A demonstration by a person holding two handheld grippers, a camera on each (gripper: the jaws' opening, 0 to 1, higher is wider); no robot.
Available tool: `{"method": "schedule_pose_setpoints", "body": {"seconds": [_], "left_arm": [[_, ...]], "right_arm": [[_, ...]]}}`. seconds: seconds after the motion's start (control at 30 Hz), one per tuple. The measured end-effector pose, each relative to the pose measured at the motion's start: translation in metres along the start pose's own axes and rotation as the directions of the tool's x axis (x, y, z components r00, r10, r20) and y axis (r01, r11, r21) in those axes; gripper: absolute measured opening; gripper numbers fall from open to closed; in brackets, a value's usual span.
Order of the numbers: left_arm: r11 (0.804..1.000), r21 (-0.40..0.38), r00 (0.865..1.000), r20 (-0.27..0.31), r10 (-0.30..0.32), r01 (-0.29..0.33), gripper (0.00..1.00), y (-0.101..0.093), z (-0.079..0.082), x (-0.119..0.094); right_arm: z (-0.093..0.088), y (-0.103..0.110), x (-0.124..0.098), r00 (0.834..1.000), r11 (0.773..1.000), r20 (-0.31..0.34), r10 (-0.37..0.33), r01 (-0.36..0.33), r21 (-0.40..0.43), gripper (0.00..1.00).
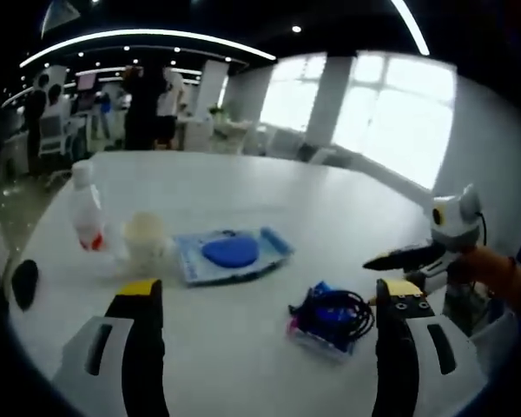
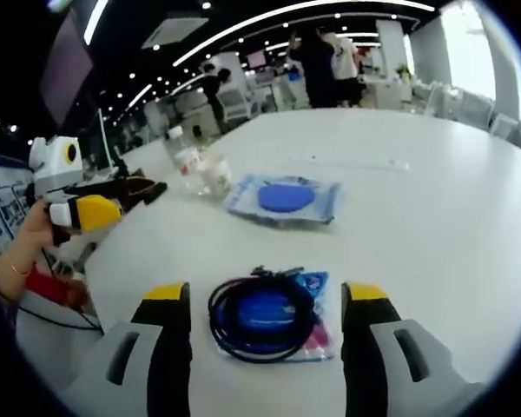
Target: Arrange the tabletop items into an orderly group along one side of the table until the central work area is clear of visible clutter.
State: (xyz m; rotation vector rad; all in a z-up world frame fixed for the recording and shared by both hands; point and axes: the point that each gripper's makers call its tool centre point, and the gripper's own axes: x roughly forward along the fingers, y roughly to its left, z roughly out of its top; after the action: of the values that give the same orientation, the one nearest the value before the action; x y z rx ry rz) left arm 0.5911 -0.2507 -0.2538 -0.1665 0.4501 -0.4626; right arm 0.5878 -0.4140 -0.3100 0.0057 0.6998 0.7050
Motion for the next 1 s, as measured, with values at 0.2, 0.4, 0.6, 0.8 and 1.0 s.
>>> {"method": "schedule_pose_setpoints", "body": {"seconds": [0.2, 0.4, 0.6, 0.8, 1.0], "left_arm": [[1.000, 0.019, 1.000, -0.006, -0.018, 0.018, 0.99, -0.008, -0.005, -0.006], [0.999, 0.017, 0.999, 0.000, -0.037, 0.037, 0.99, -0.017, -0.008, -0.016], [0.998, 0.036, 0.998, -0.012, -0.056, 0.057, 0.99, -0.022, -0.014, -0.019], [0.999, 0.005, 0.999, -0.007, -0.044, 0.044, 0.97, -0.018, -0.018, -0.024], [1.000, -0.002, 0.999, -0.044, -0.025, 0.025, 0.94, -0.010, -0.032, -0.022]], "right_arm": [[-0.008, -0.001, -0.008, 1.000, 0.999, -0.009, -0.021, 0.021, 0.039, 0.69], [-0.023, -0.005, -0.012, 0.997, 0.989, -0.040, -0.069, 0.074, 0.131, 0.68], [-0.035, -0.007, -0.010, 0.993, 0.964, -0.061, -0.096, 0.108, 0.242, 0.66], [-0.044, -0.008, -0.004, 0.987, 0.926, -0.101, -0.127, 0.154, 0.344, 0.59], [-0.050, -0.006, 0.005, 0.984, 0.905, -0.116, -0.132, 0.168, 0.390, 0.50]]}}
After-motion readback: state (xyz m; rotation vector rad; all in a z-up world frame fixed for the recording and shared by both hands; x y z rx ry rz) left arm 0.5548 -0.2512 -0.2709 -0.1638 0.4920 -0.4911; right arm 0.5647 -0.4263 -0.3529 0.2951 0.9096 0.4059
